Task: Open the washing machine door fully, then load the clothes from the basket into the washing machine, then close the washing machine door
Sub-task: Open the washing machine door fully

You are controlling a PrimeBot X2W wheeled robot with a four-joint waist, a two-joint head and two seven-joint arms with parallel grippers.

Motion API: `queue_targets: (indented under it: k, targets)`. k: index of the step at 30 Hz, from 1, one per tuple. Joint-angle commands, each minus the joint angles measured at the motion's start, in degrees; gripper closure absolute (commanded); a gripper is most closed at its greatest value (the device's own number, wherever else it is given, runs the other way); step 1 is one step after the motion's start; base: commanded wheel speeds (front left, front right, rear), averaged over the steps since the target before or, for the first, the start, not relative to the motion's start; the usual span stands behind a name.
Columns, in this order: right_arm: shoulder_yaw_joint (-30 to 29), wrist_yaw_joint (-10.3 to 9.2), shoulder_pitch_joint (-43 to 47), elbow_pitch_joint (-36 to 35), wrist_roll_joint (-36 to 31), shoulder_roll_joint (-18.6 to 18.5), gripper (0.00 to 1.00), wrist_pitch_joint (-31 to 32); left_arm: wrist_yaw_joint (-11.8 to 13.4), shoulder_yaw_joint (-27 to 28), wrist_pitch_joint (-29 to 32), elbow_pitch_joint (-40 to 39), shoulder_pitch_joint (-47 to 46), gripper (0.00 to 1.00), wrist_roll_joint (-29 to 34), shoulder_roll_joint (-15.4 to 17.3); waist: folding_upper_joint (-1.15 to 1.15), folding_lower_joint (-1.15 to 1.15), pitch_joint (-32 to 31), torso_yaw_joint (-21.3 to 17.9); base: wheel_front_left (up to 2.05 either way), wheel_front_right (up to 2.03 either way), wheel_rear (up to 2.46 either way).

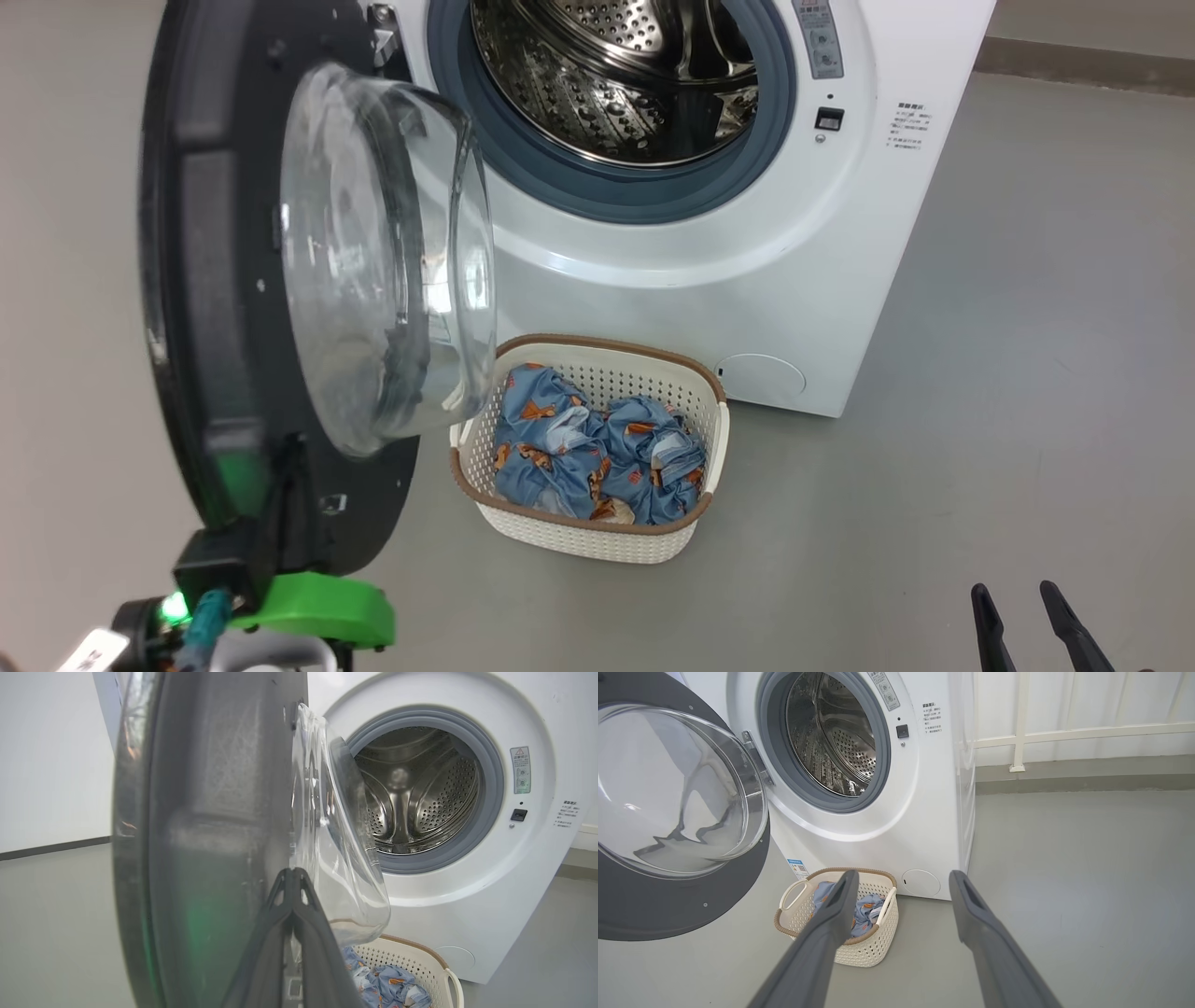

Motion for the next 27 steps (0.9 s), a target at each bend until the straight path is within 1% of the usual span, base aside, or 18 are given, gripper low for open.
queue_targets:
  k: [1, 7, 14, 22, 24, 27]
  targets:
    - [1.2, 0.52, -1.1, -1.3, -0.1, -1.3, 0.0, -0.3, 1.2, 3.6, -0.9, -1.4, -0.8, 1.0, -0.3, 2.3, 0.0, 0.0, 0.0, 0.0, 0.0, 0.0, 0.0]
    - [1.2, 0.52, -1.0, -1.5, 0.1, -1.5, 0.0, -0.3, 1.6, 8.0, -1.9, 0.4, -0.5, 1.0, -1.4, 4.4, 0.0, 0.0, 0.3, -0.2, 0.0, 0.0, 0.0]
    - [0.7, 0.52, -1.2, -2.1, 0.4, -2.0, 0.0, -0.3, 0.1, 13.1, -2.5, 3.0, -1.6, 1.0, -2.1, 6.5, 0.0, 0.0, 2.0, -0.4, 0.0, 0.0, 0.0]
    - [0.0, 0.52, -2.6, -3.0, 1.0, -2.9, 0.0, -0.3, -3.1, 19.1, -2.5, 1.3, -3.4, 1.0, -0.9, 7.8, 0.0, 0.0, 5.9, 0.1, 0.0, 0.0, 0.0]
    - [-0.3, 0.52, -2.9, -3.3, 1.1, -3.1, 0.0, -0.3, -4.1, 20.3, -2.5, 1.0, -3.9, 1.0, -0.7, 8.0, 0.0, 0.0, 6.9, 0.3, 0.0, 0.0, 0.0]
    - [-0.7, 0.52, -3.2, -3.5, 1.2, -3.5, 0.0, -0.3, -5.0, 22.1, -2.5, 0.8, -4.5, 1.0, -0.6, 7.9, 0.0, 0.0, 8.2, 0.5, 0.0, 0.0, 0.0]
